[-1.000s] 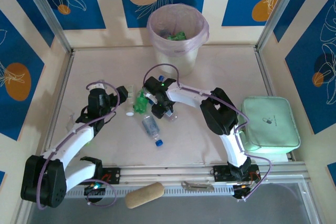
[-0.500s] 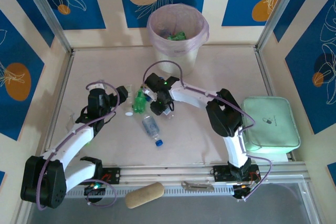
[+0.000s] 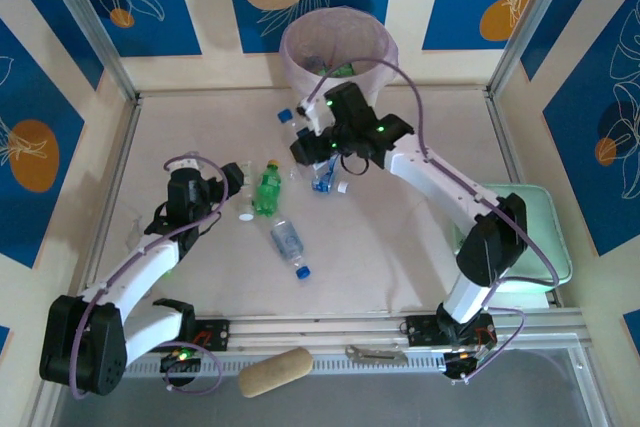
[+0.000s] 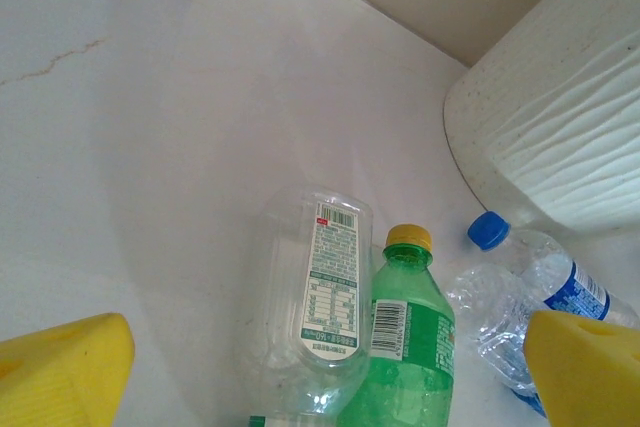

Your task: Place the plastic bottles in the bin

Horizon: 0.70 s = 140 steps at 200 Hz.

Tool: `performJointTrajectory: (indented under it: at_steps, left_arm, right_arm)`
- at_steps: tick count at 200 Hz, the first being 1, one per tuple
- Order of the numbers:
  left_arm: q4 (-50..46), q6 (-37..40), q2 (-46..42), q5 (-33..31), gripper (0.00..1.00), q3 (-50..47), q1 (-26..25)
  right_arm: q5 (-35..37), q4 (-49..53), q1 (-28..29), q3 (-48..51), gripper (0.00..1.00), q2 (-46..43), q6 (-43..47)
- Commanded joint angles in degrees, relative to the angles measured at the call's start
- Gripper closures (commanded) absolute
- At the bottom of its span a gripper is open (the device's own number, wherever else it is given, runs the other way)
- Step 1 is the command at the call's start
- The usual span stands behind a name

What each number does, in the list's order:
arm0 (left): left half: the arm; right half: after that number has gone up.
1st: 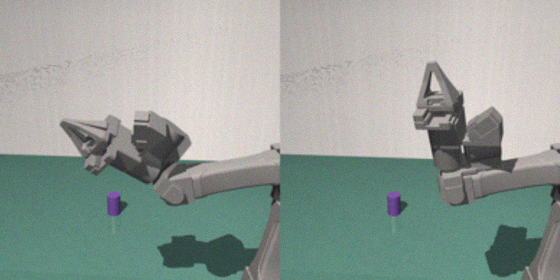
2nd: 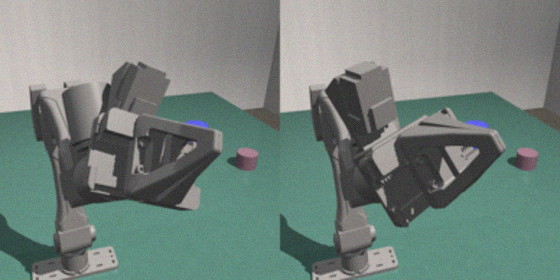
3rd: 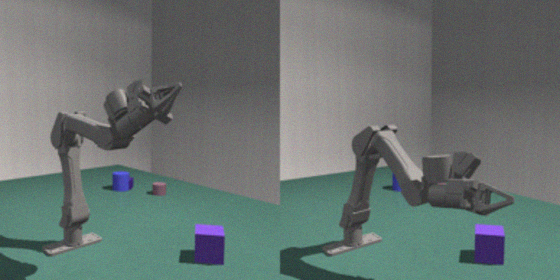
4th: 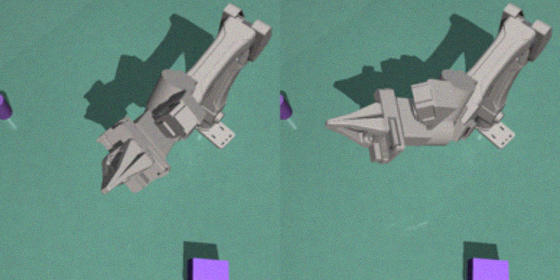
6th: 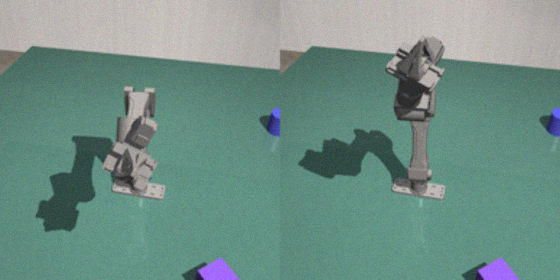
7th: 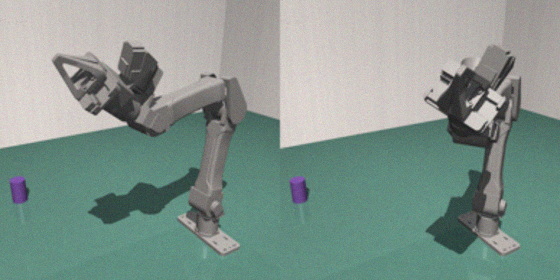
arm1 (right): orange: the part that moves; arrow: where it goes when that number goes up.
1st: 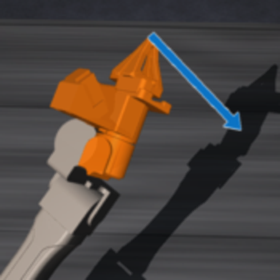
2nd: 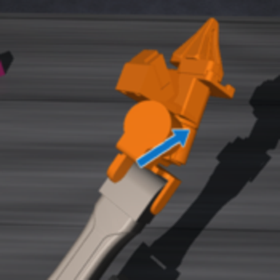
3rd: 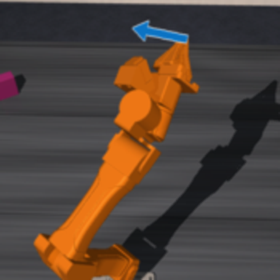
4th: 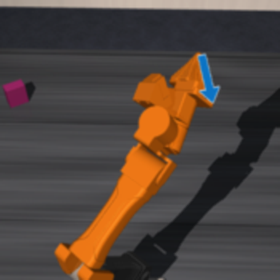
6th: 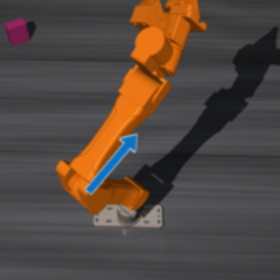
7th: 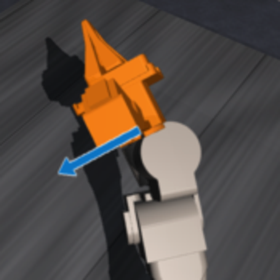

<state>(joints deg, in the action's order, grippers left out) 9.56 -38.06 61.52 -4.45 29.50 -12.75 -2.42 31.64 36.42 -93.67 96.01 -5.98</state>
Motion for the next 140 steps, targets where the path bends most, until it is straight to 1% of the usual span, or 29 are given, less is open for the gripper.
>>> performJointTrajectory:
  at_steps: [1,18,46,72,82,100,119,140]
  left_arm:
    - [1.6,0.9,0.4,1.7,0.0,-0.4,0.6]
    - [1.4,1.1,0.5,2.4,0.0,-0.5,0.6]
    - [1.2,1.1,0.8,3.8,0.0,-0.7,0.7]
    - [1.1,0.8,0.9,5.1,0.0,-1.2,0.7]
    - [1.1,0.5,0.8,5.5,0.0,-1.5,0.7]
    - [1.0,0.1,0.6,6.0,0.0,-2.2,0.6]
    - [0.9,-0.1,0.3,6.5,0.0,-2.7,0.6]
    - [0.5,-0.1,0.0,6.8,0.0,-3.0,0.6]
  right_arm:
    - [-3.0,-6.9,-3.0,-3.3,0.5,-2.4,-4.5]
    - [0.7,-8.1,-4.7,-6.9,0.5,-1.8,-4.8]
    - [4.0,-12.2,-7.9,-12.8,0.5,0.9,-6.0]
    - [12.0,-14.1,-9.5,-20.7,0.51,6.2,-3.9]
    - [13.7,-13.8,-10.1,-24.7,0.51,9.0,-2.9]
    - [15.8,-11.3,-11.0,-34.2,0.5,15.6,-1.6]
    - [17.8,-6.0,-11.8,-46.2,0.5,23.4,0.0]
    - [18.2,0.2,-12.5,-60.3,0.5,32.6,1.6]
